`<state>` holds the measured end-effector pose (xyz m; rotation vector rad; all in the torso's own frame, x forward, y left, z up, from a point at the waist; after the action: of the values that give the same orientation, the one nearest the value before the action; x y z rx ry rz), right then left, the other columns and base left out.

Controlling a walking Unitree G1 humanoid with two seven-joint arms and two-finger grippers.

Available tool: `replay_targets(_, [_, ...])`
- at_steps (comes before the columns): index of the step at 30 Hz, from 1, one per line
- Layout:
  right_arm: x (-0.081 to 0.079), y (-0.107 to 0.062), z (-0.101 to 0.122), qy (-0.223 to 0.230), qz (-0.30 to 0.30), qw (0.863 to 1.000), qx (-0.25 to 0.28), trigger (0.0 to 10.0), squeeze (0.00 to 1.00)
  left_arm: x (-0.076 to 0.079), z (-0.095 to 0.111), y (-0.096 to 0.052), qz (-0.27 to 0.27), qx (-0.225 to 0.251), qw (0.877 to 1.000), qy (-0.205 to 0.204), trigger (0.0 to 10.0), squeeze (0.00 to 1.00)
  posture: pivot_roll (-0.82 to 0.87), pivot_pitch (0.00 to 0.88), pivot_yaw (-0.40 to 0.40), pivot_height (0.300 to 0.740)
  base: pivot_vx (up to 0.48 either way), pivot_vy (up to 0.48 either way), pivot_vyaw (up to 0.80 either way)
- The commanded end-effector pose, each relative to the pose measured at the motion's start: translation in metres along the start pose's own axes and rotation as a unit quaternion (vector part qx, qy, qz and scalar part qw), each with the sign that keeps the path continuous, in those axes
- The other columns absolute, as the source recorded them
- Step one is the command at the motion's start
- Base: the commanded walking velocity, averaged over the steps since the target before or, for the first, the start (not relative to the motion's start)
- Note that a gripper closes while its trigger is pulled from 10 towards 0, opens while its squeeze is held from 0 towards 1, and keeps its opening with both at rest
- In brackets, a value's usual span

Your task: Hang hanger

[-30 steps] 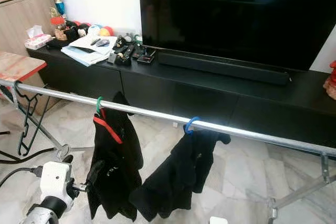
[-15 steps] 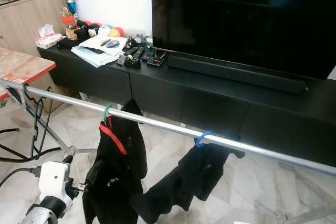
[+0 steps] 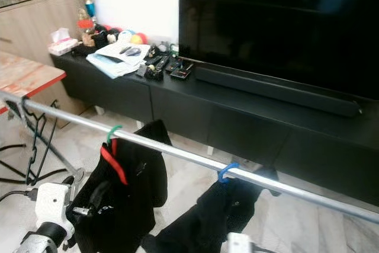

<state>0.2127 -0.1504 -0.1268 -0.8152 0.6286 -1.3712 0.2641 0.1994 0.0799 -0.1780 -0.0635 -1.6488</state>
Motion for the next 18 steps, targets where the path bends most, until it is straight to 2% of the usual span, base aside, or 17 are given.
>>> replay_targets(1, [0.006, -0.004, -0.025, 0.001, -0.018, 0.999, -0.037, 10.0, 0.0, 0.005, 0.005, 0.002, -0.014, 0.006, 1.0, 0.004, 10.0, 0.0, 0.11, 0.019, -0.001, 0.74, 0.0, 0.0, 0.0])
replay_targets(6, [-0.015, -0.003, -0.017, -0.001, -0.009, 0.999, -0.034, 10.0, 0.0, -0.011, 0.013, 0.004, -0.002, 0.01, 1.0, 0.02, 10.0, 0.0, 0.12, 0.021, -0.001, 0.74, 0.0, 0.0, 0.0])
replay_targets(8, [-0.02, -0.001, -0.01, -0.003, -0.009, 1.0, -0.029, 10.0, 0.0, -0.025, 0.019, 0.007, 0.01, 0.012, 0.999, 0.029, 10.0, 0.0, 0.12, 0.026, -0.003, 0.74, 0.0, 0.0, 0.0])
replay_targets(11, [-0.023, 0.0, -0.004, -0.004, -0.009, 1.0, -0.025, 10.0, 0.0, -0.034, 0.022, 0.011, 0.017, 0.007, 0.999, 0.043, 10.0, 0.0, 0.12, 0.028, -0.004, 0.74, 0.0, 0.0, 0.0])
replay_targets(15, [-0.041, 0.001, 0.011, -0.006, -0.004, 1.0, -0.017, 10.0, 0.0, -0.046, 0.017, 0.025, 0.023, -0.026, 0.996, 0.079, 10.0, 0.0, 0.12, 0.029, -0.01, 0.74, 0.0, 0.0, 0.0])
replay_targets(17, [-0.047, 0.001, 0.013, -0.007, -0.001, 1.0, -0.016, 10.0, 0.0, -0.048, 0.017, 0.029, 0.022, -0.028, 0.996, 0.083, 10.0, 0.0, 0.12, 0.029, -0.01, 0.74, 0.0, 0.0, 0.0])
replay_targets(18, [-0.057, 0.001, 0.017, -0.008, 0.003, 1.0, -0.015, 10.0, 0.0, -0.05, 0.018, 0.035, 0.024, -0.029, 0.996, 0.082, 10.0, 0.0, 0.12, 0.028, -0.014, 0.74, 0.0, 0.0, 0.0])
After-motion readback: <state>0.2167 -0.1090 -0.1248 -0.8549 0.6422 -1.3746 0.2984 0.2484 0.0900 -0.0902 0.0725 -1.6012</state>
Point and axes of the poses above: a point about 5 cm out from each wrist's last joint towards the gripper, its own y axis pointing out of the wrist towards the gripper, its own z axis along the axis of the wrist's last joint, x = y × z, the point moved 5 cm from there along y, pointing out of the wrist towards the gripper, and after that the axes turned 13 degrees about -y, right-handed, at the moved point
